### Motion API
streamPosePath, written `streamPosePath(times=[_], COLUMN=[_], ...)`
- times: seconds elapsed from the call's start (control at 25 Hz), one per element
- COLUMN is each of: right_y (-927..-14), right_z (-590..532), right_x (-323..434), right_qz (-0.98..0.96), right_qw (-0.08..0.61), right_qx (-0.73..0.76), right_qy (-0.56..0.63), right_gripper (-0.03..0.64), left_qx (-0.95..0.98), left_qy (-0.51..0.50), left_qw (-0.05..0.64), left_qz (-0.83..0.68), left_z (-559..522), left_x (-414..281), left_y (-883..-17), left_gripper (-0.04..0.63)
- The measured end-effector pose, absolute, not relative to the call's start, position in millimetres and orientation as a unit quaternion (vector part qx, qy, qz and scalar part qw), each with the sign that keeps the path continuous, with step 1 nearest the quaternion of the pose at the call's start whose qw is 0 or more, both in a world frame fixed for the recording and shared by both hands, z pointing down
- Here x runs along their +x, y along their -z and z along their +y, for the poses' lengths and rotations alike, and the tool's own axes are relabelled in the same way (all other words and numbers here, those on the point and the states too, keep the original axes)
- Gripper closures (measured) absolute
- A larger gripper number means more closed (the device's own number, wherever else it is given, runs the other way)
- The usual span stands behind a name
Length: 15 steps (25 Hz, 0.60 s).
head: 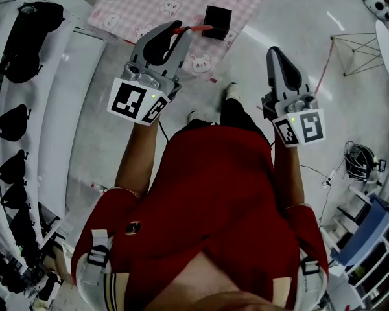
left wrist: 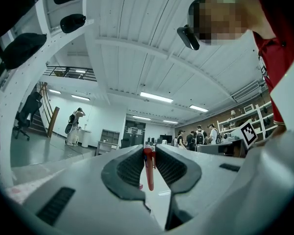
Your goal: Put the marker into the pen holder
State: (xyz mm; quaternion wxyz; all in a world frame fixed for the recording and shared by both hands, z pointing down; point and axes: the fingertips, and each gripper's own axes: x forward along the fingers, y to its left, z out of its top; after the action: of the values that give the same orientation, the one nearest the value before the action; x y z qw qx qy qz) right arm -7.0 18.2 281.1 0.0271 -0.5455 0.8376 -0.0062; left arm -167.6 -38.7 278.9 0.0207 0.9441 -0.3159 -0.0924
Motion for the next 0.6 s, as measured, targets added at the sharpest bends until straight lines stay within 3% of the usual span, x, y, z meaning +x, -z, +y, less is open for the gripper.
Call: streamPosePath(times=[0.6], right_y=[-287.6], right_z=[-59.5], right_x=[42.4], right_qz=[0.863], right_qw=[0.040], right_qx=[-0.503], right_qy=[0.004], right_gripper=[0.618], left_qx=[0.936], left_qy=[0.014], left_qw=[0.030], left_qz=[-0.350], left_z=[-102.6], left_x=[-113.4], left_y=[-323.8], left_gripper=[0.517])
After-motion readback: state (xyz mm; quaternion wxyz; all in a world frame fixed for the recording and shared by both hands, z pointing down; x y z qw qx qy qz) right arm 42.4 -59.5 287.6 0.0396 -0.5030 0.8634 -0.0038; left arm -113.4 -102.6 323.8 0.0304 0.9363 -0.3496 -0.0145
